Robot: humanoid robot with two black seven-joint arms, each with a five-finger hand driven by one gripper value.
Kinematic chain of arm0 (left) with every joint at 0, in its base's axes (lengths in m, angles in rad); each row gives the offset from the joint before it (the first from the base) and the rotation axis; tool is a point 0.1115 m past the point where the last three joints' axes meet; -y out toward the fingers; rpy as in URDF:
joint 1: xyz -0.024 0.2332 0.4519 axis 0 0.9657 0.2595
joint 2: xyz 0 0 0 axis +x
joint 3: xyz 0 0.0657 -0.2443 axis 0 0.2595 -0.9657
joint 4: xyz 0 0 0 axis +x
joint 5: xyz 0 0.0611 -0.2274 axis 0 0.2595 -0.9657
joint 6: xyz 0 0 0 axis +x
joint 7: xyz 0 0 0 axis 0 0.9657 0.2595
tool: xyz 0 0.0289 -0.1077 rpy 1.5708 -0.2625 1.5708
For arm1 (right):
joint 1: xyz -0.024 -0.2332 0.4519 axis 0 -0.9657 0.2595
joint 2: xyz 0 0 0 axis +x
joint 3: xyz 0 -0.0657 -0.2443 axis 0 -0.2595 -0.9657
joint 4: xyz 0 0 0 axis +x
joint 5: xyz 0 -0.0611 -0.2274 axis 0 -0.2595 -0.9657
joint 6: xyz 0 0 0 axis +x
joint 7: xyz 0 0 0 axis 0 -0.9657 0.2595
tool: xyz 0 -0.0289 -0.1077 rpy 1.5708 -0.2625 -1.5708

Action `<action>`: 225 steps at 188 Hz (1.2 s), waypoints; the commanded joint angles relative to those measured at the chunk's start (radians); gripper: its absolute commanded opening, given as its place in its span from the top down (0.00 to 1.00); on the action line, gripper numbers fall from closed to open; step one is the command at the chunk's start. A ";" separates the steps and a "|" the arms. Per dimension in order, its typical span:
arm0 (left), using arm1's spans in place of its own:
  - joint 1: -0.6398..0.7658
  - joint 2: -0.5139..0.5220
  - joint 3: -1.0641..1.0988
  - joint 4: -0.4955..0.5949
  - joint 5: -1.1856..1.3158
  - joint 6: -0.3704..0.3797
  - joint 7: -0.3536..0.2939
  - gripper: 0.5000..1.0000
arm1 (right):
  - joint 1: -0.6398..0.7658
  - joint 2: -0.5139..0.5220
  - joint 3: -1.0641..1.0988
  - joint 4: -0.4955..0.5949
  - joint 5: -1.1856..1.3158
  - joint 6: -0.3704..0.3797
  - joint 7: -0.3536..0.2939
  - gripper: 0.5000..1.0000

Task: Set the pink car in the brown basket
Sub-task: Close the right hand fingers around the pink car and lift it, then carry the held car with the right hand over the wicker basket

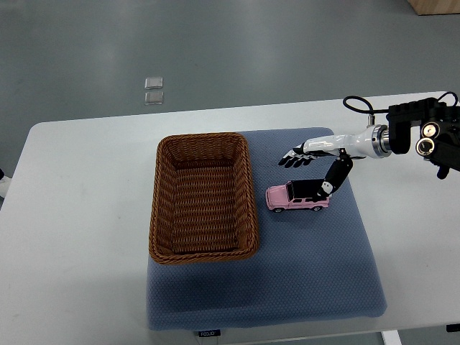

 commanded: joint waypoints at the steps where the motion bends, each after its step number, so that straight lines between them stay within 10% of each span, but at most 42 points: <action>1: 0.000 0.000 0.001 0.000 0.000 0.000 0.000 0.00 | -0.031 0.018 0.001 -0.011 -0.004 -0.036 0.000 0.19; 84: 0.000 0.000 0.002 0.002 0.000 0.000 0.000 0.00 | -0.108 0.070 0.001 -0.063 -0.053 -0.118 0.003 0.28; 150: 0.000 0.000 0.001 0.002 0.000 0.000 0.000 0.00 | -0.114 0.059 0.004 -0.066 -0.083 -0.131 0.012 1.00; 225: 0.000 0.000 0.002 0.002 0.000 0.000 0.000 0.00 | 0.048 -0.057 0.022 -0.028 -0.053 -0.053 0.028 1.00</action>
